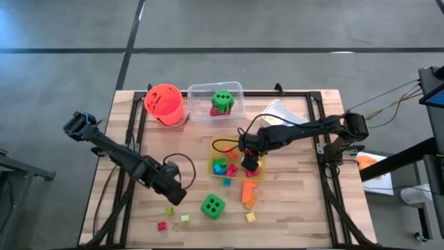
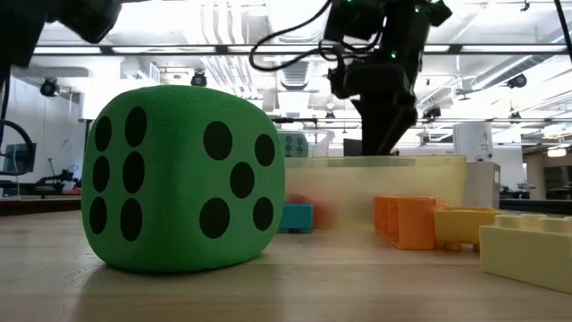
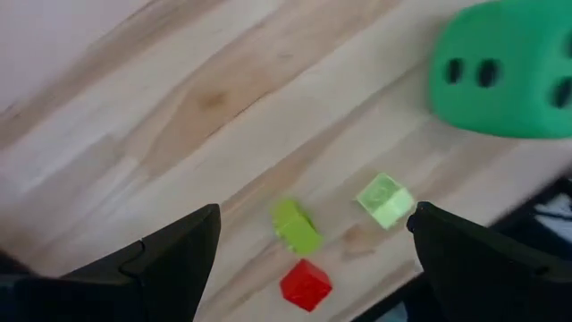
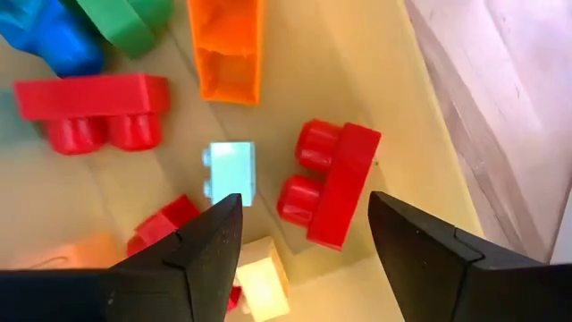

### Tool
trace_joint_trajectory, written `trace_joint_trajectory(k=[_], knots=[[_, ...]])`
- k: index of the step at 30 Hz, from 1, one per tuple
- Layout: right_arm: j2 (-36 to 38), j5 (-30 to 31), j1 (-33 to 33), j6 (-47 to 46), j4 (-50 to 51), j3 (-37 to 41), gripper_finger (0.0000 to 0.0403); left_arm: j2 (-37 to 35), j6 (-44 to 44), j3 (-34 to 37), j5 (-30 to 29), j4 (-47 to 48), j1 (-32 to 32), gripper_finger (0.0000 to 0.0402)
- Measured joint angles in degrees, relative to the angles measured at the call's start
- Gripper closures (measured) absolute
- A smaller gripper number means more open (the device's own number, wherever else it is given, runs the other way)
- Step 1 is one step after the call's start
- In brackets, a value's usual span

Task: Pick & Place Toys
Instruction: Put the light green game piece into the yellow bin

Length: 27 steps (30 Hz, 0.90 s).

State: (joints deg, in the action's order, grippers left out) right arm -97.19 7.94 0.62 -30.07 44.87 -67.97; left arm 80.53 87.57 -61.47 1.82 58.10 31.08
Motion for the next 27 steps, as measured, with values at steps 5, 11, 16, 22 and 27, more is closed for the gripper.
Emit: trace_joint_trajectory(k=[5, 11, 16, 22, 27], knots=[[1.58, -0.25, 0.57, -2.74, 2.8, -2.58, 0.0164, 3.18, 4.93, 0.02, 1.16, 0.84, 2.1, 0.0041], [5.7, -0.31, 2.97, -3.45, 6.0, -4.84, 0.0164, 6.24, 13.61, 0.01, 3.49, 0.02, 4.51, 0.0041], [10.69, 0.72, 5.48, -6.64, 5.88, -4.67, 0.0164, 8.81, 21.07, 0.0, 4.36, -0.88, 7.26, 0.0041], [16.19, 6.63, 9.37, -10.21, 5.92, -2.63, 0.0164, 14.12, 27.27, 0.0, 5.7, -2.77, 9.88, 0.0041], [18.74, 10.5, 12.76, -11.93, 5.74, -2.03, 0.0164, 18.29, 30.12, 0.0, 5.7, -6.87, 10.14, 0.004]])
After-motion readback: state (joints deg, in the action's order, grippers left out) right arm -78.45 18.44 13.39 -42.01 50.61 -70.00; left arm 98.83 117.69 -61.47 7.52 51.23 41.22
